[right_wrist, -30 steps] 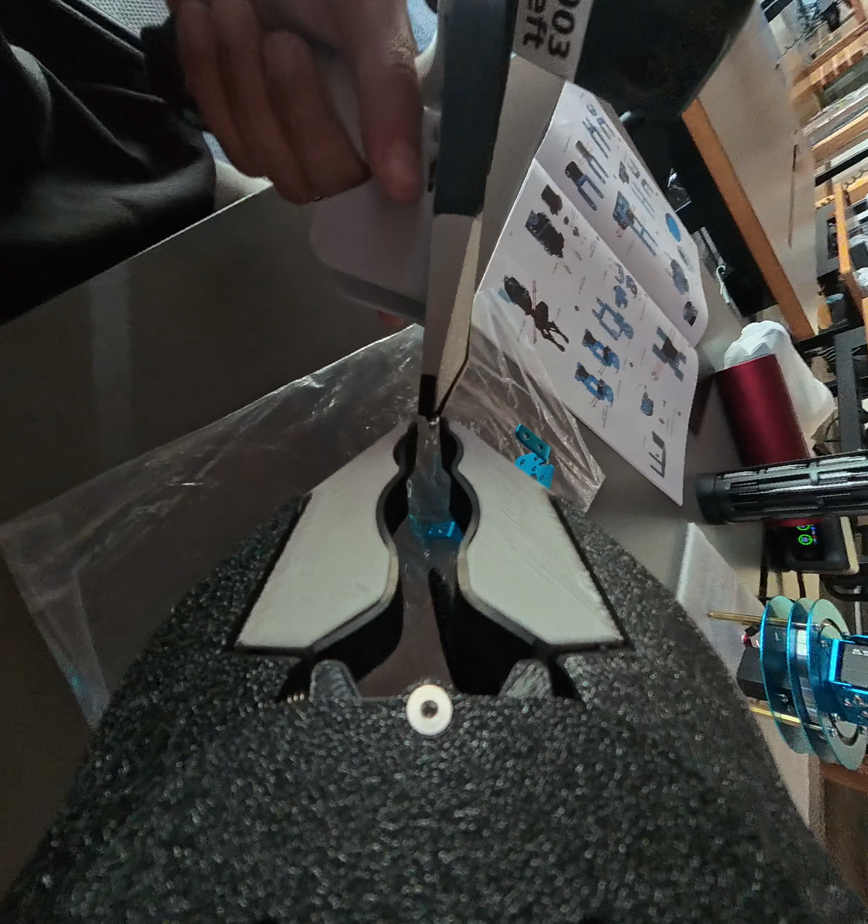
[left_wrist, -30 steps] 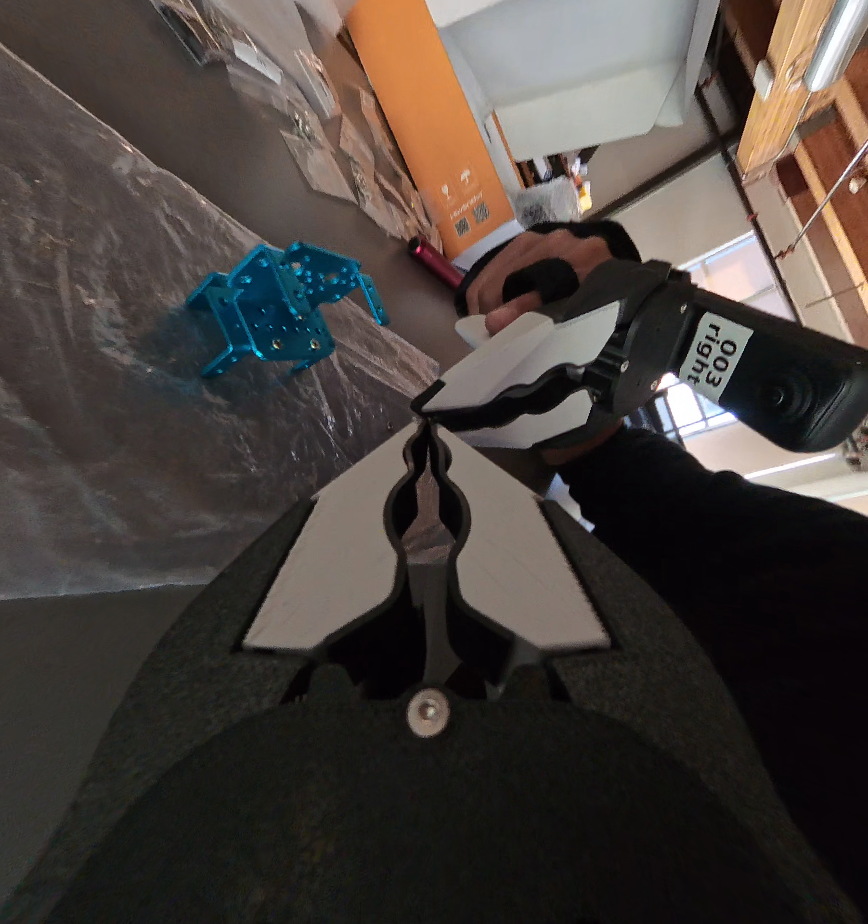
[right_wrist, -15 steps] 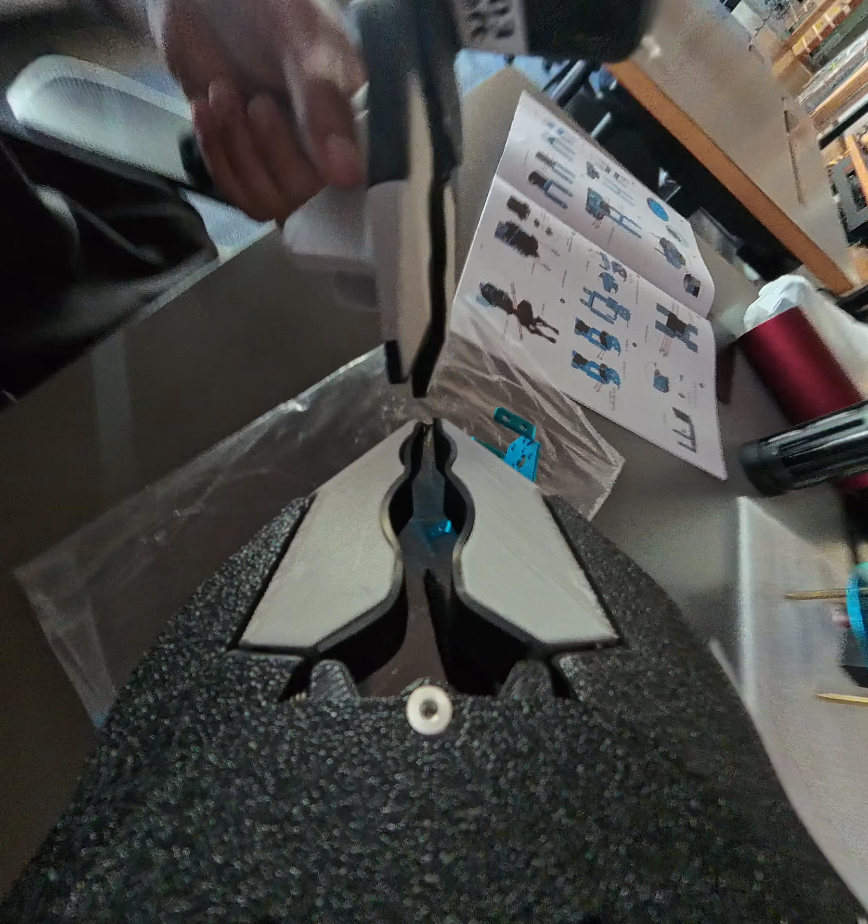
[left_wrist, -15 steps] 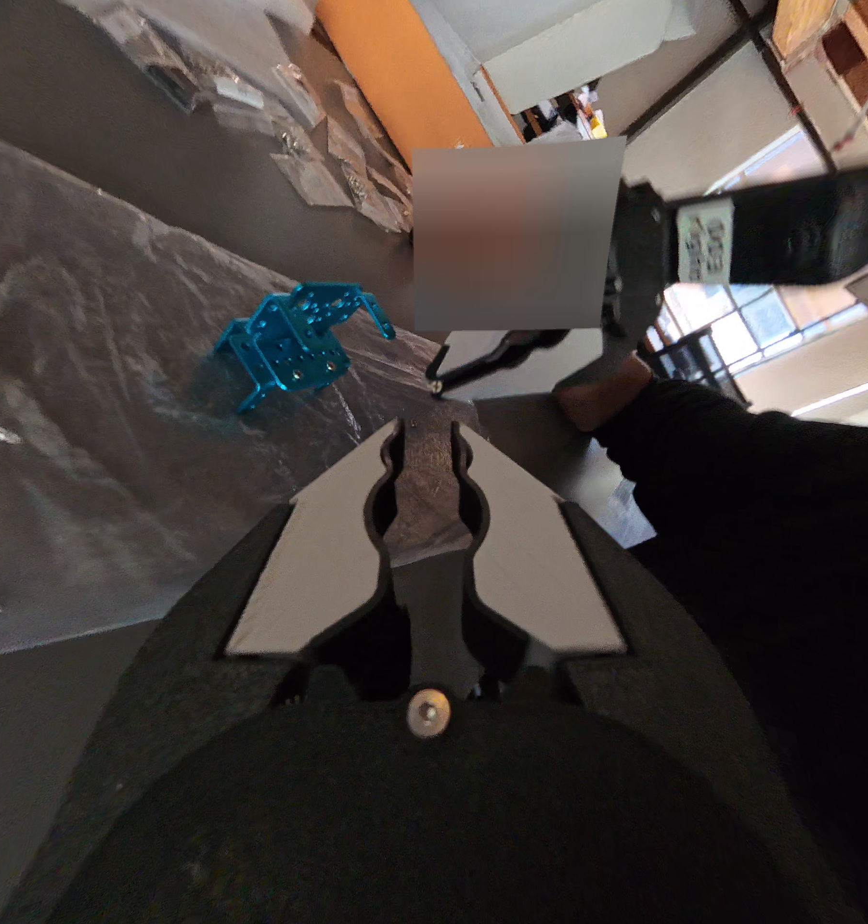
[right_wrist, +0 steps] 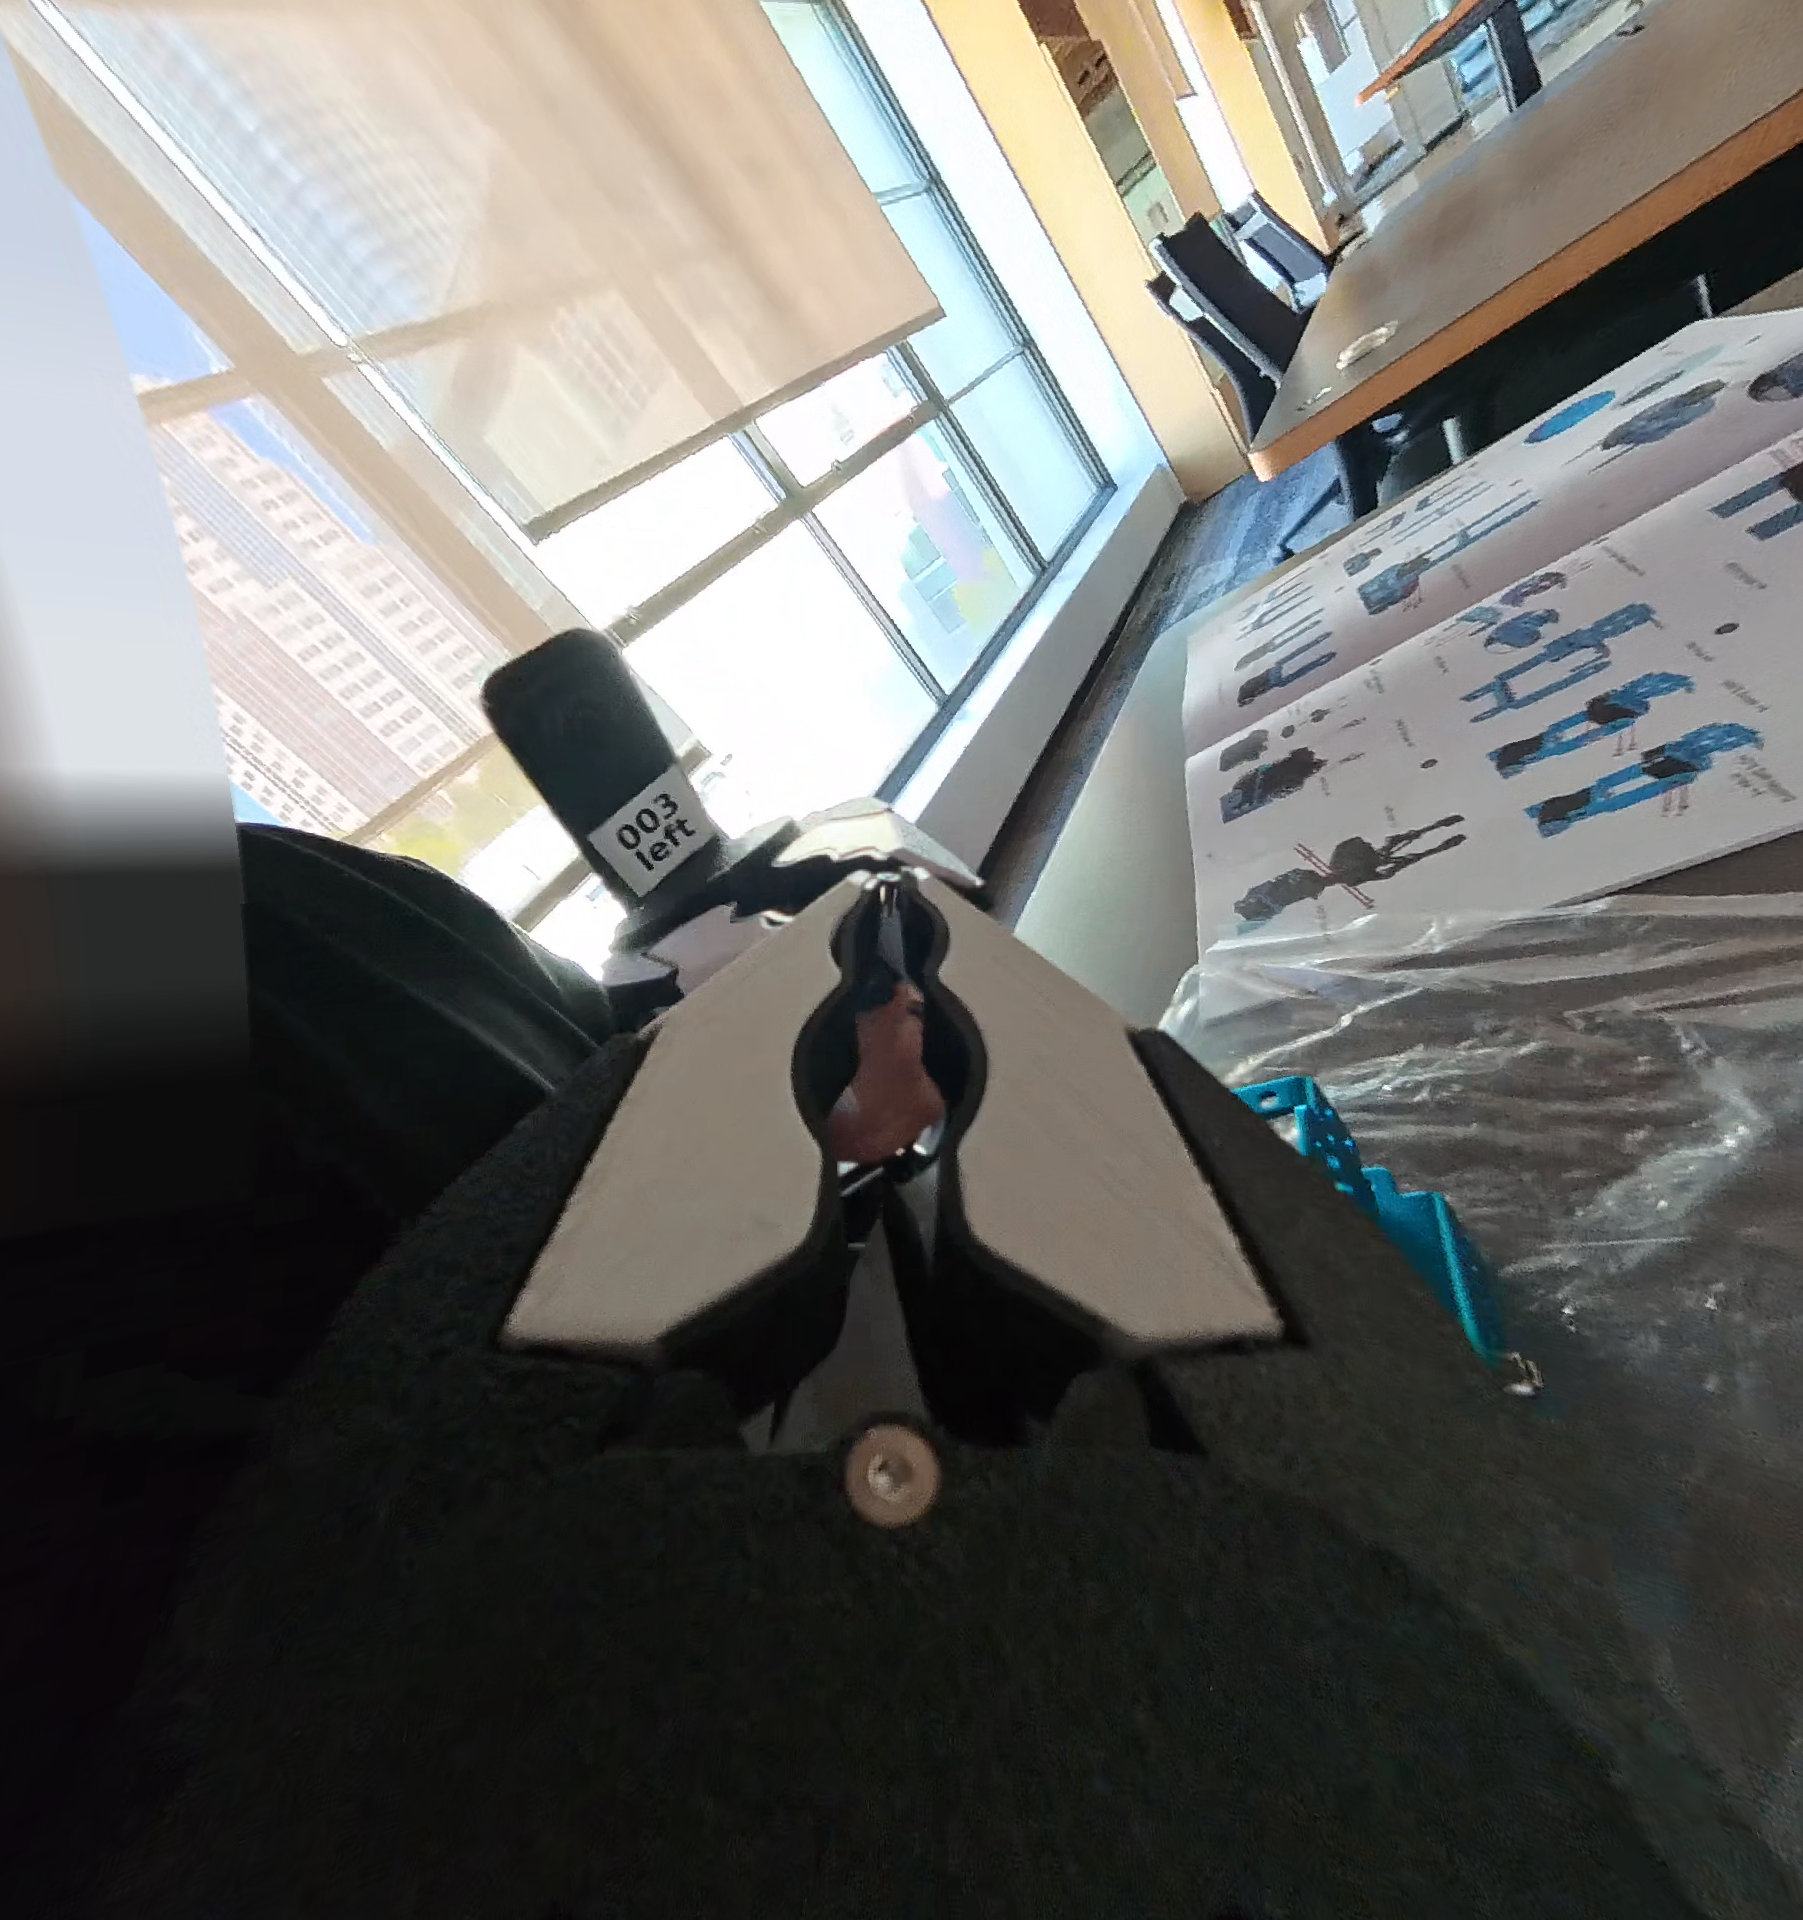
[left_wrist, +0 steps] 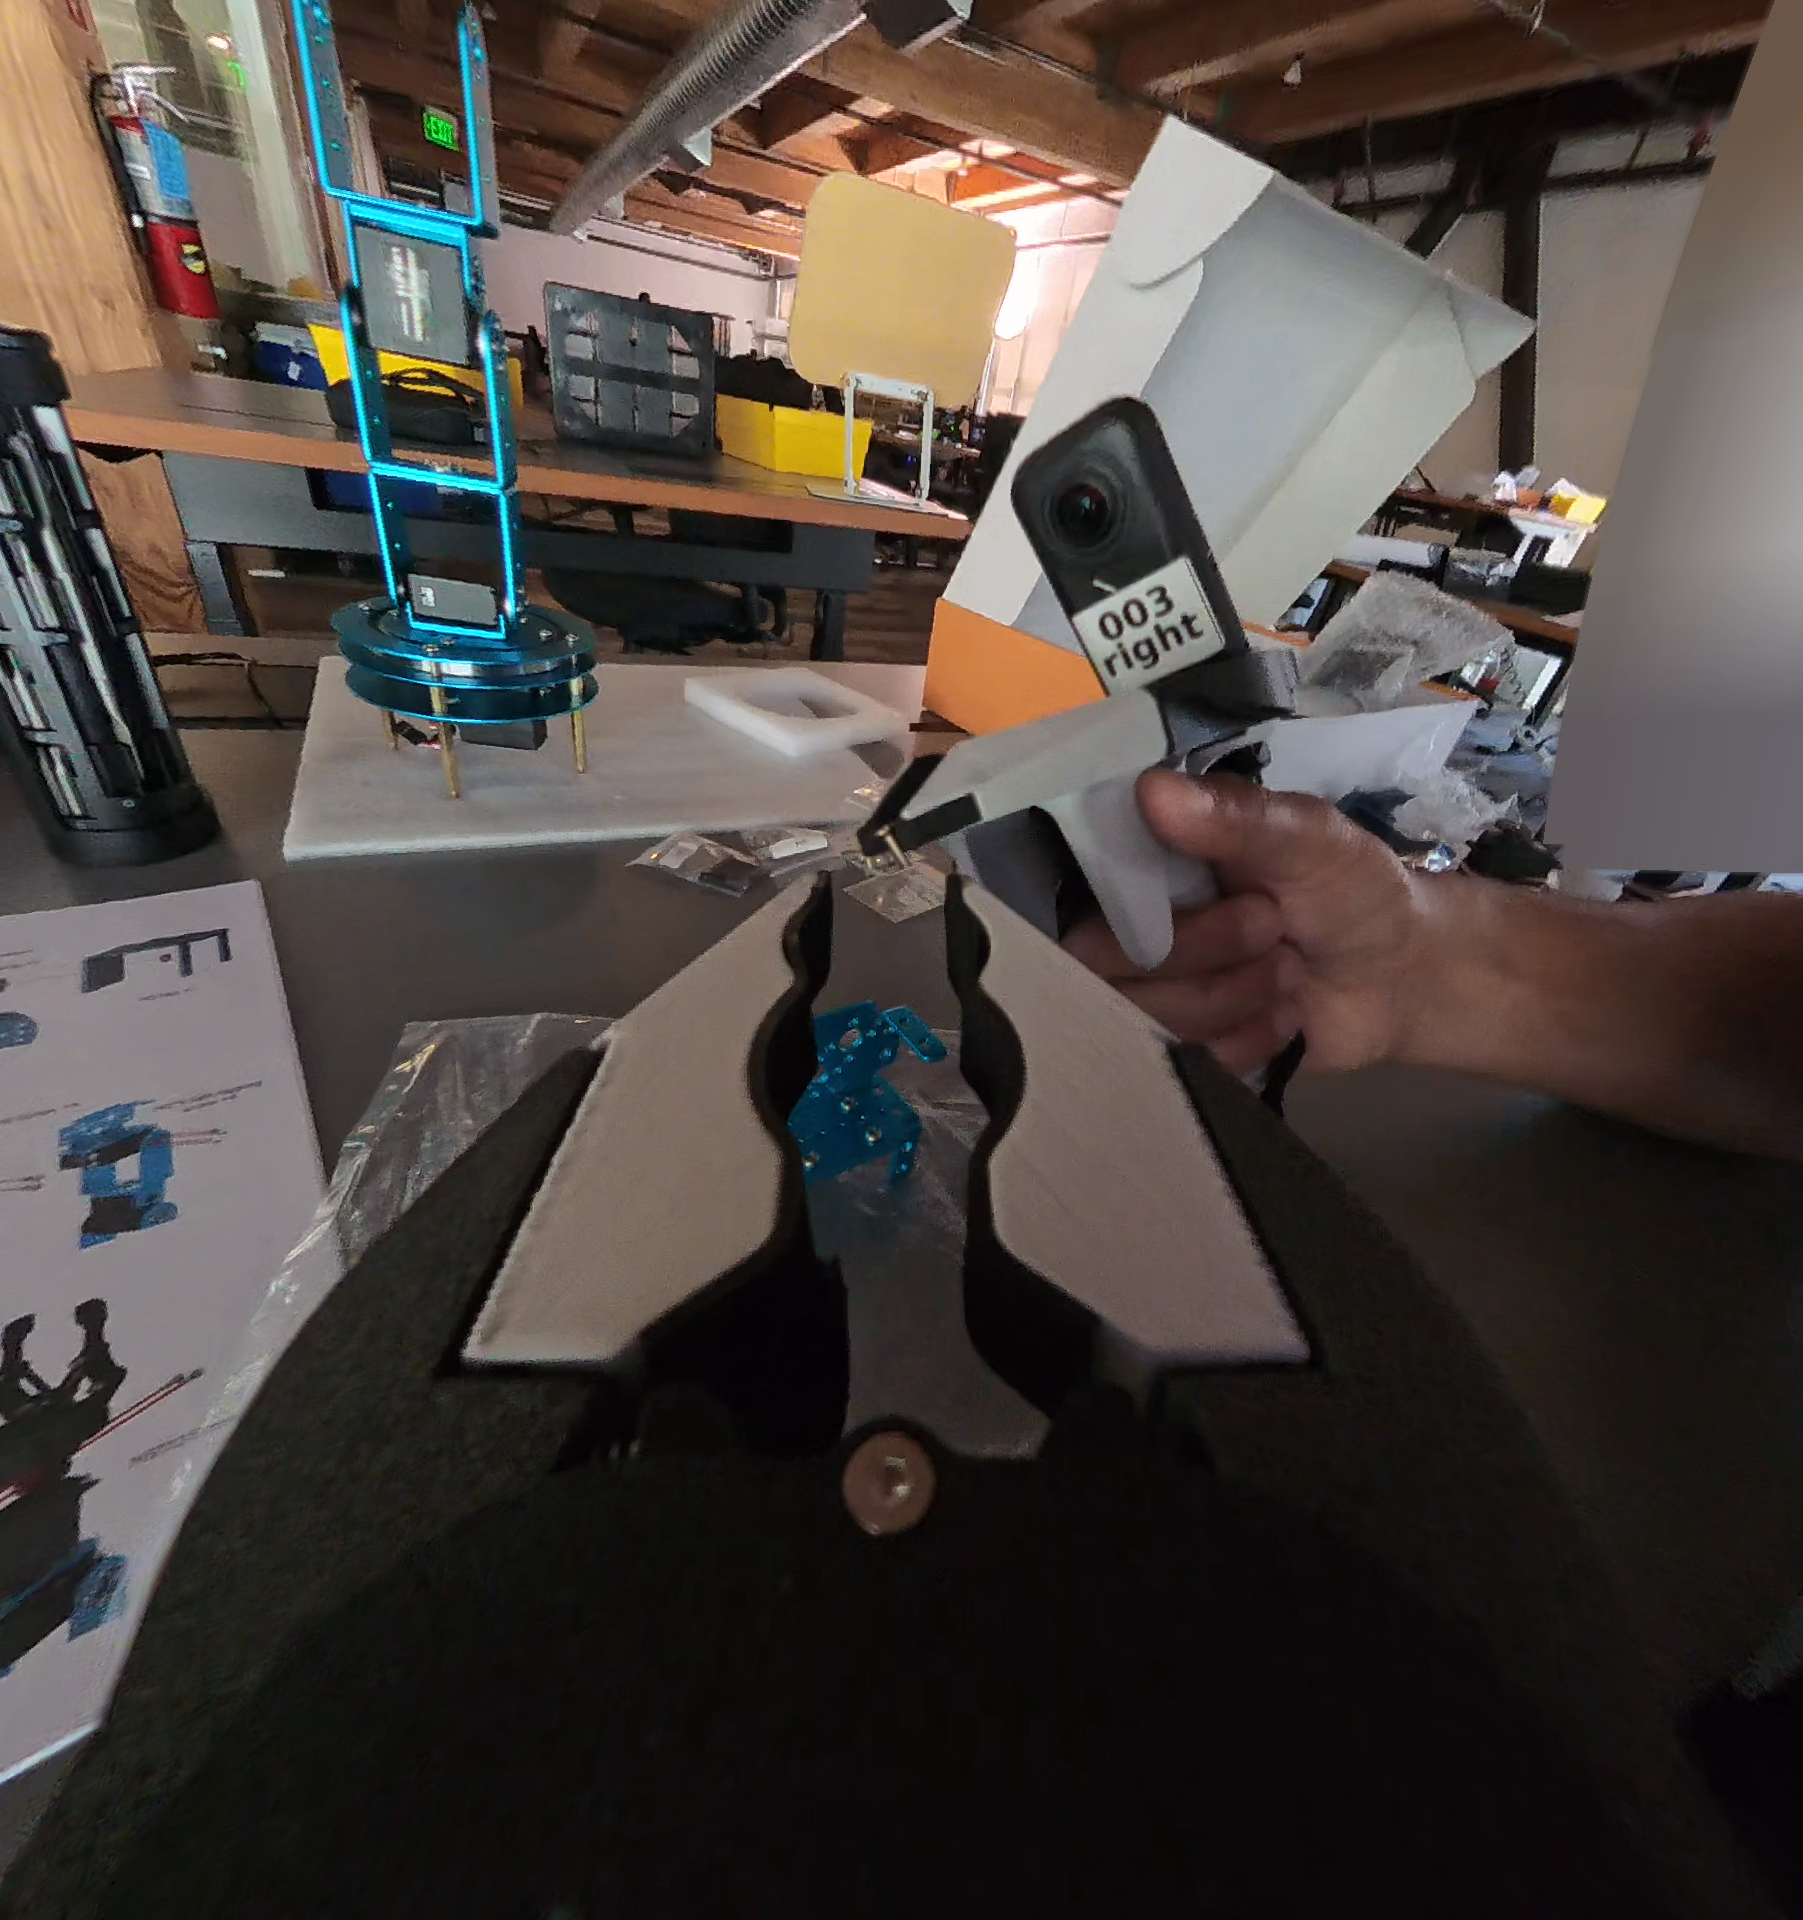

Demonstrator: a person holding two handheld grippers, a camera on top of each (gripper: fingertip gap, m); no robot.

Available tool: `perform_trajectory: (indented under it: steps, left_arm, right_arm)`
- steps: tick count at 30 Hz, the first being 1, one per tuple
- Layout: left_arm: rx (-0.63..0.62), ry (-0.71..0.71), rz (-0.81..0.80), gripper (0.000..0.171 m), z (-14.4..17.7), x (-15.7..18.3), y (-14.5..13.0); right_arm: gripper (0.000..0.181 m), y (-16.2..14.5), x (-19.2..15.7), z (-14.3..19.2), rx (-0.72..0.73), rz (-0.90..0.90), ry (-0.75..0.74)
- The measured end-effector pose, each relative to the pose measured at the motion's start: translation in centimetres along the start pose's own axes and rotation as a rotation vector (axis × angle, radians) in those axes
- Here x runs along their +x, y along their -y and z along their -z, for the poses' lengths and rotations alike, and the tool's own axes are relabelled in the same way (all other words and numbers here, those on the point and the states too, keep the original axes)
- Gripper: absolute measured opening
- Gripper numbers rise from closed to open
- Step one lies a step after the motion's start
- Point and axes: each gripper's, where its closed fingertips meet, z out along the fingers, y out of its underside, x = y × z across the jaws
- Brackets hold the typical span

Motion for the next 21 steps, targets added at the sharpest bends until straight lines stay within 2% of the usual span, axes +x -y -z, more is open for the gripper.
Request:
perform_trajectory:
  steps: [3,8,14,18,21]
  left_arm:
    - [0.003,0.027,-0.002,0.017,-0.2,-0.4,-0.1]
    - [0.031,0.094,-0.077,0.000,0.1,-0.8,0.3]
    - [-0.030,0.122,-0.267,0.006,-0.4,-0.1,-0.7]
    - [-0.061,0.138,-0.262,0.009,-0.3,-0.8,-0.9]
    - [-0.175,0.088,-0.199,0.009,1.0,-1.8,-2.2]
  right_arm:
    - [0.002,-0.1,-0.1,-0.2,0.009,-0.029,0.013]
    - [0.001,-0.2,0.2,0.0,0.000,0.022,-0.023]
    - [0.000,-0.5,0.6,0.0,-0.034,0.092,-0.079]
    - [0.000,-0.4,1.1,0.3,-0.053,0.170,-0.140]
    - [0.000,0.0,2.2,1.3,-0.093,0.290,-0.248]
